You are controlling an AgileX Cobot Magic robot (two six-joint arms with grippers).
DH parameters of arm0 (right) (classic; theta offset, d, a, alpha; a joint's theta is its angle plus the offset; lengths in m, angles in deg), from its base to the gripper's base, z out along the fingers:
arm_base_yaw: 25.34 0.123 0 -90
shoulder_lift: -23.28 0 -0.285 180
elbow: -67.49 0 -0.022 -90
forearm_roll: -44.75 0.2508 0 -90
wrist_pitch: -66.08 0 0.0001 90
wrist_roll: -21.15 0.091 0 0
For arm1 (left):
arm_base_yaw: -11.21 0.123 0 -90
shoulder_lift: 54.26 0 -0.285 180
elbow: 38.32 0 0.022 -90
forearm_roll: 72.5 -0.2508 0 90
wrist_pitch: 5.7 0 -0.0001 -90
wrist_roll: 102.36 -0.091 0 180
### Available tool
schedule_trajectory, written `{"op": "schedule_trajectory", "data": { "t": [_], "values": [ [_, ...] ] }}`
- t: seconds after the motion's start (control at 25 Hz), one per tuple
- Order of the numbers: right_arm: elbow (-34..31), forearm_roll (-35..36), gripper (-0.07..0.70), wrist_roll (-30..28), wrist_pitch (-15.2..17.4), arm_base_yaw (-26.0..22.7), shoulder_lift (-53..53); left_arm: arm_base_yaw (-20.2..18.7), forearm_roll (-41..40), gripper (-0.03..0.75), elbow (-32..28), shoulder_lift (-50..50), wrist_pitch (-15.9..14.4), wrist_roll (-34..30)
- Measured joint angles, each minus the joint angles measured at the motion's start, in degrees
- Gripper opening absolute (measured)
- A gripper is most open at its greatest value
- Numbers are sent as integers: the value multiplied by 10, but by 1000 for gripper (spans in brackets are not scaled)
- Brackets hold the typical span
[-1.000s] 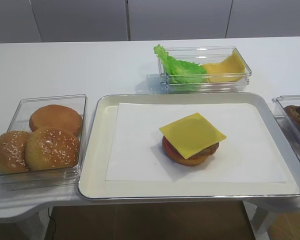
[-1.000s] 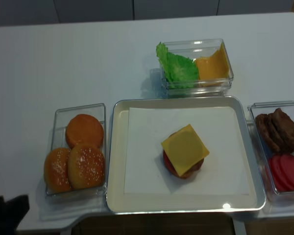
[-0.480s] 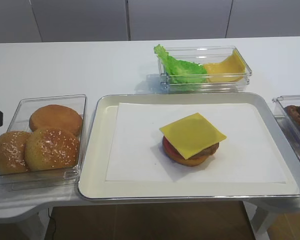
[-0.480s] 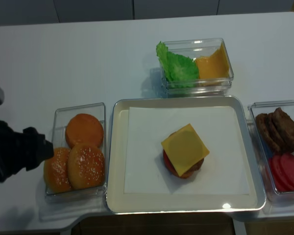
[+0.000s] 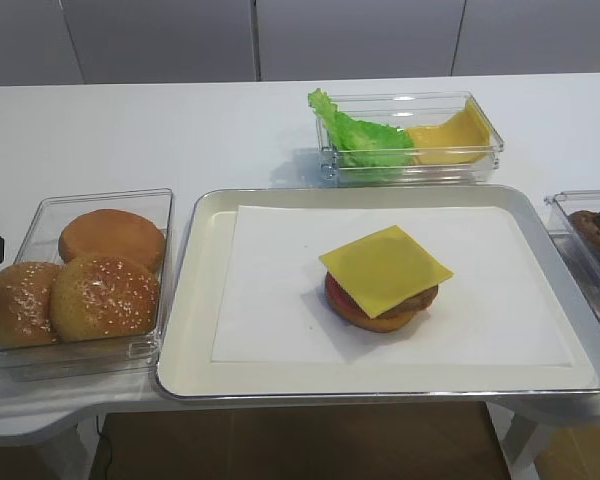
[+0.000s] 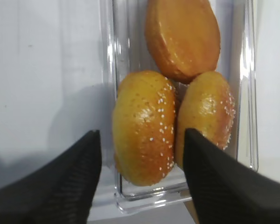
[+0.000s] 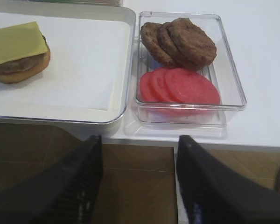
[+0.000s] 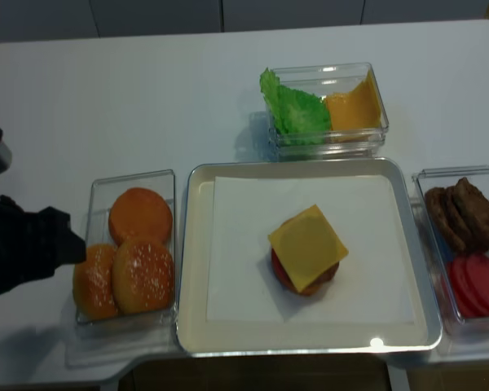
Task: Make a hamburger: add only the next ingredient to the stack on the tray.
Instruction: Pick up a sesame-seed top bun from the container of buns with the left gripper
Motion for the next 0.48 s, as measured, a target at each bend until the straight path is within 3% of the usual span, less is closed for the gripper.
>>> {"op": "schedule_trajectory", "data": {
  "t": [0.16, 0.48],
  "values": [
    [0, 0, 388, 0, 0, 0, 0, 27, 47, 417, 0, 27, -6, -56],
    [0, 0, 388, 0, 0, 0, 0, 36, 61, 417, 0, 78, -18, -100]
  ]
}}
